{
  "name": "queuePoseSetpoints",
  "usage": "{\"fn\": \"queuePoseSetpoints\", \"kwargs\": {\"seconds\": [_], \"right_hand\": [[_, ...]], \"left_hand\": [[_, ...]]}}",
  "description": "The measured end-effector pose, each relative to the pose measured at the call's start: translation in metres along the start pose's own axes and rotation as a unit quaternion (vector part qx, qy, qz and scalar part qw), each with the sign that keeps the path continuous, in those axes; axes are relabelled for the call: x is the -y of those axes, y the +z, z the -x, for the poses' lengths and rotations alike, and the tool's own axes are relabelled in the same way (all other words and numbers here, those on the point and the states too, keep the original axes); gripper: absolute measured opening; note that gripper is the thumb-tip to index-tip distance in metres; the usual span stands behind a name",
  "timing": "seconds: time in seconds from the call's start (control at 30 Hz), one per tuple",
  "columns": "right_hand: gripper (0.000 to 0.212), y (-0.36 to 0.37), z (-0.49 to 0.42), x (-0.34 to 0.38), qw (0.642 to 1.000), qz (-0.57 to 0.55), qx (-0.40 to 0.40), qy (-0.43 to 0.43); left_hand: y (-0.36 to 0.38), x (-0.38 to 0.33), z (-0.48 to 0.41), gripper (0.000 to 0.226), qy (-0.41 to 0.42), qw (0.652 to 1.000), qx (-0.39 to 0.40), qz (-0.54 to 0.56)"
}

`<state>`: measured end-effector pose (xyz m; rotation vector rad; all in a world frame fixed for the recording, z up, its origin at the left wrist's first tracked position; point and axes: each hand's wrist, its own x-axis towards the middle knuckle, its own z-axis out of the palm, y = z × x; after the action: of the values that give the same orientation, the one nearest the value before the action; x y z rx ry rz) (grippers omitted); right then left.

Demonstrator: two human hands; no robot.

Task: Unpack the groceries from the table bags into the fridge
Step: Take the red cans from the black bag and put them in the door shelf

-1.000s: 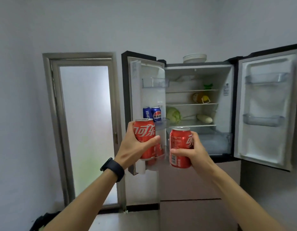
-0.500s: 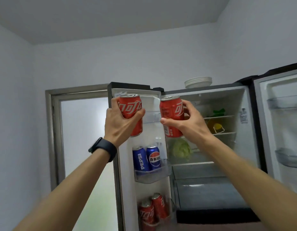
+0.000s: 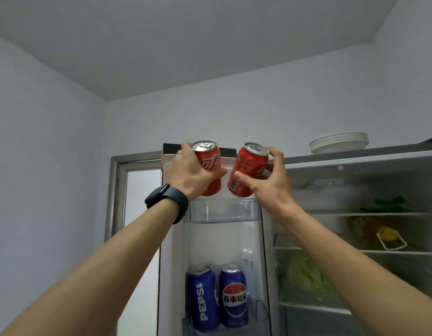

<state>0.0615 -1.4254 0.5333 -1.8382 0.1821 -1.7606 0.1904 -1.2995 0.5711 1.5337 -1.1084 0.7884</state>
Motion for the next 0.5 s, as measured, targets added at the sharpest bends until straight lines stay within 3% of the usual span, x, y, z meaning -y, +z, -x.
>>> {"fn": "queuePoseSetpoints", "kwargs": {"seconds": [0.17,0.27,0.5], "right_hand": [[0.077,0.015,-0.024,-0.023,0.980,0.164,0.107,0.043],[0.077,0.020,-0.032,-0.031,0.955,0.253,0.146,0.045],[0.085,0.014,-0.044,-0.040,0.934,0.274,0.227,0.037]], "left_hand": [[0.027,0.008,-0.002,0.092,-0.025,0.987,0.101,-0.124],[0.030,0.015,-0.015,0.084,-0.055,0.966,0.159,-0.198],[0.027,0.006,-0.031,0.076,-0.101,0.926,0.252,-0.261]]}}
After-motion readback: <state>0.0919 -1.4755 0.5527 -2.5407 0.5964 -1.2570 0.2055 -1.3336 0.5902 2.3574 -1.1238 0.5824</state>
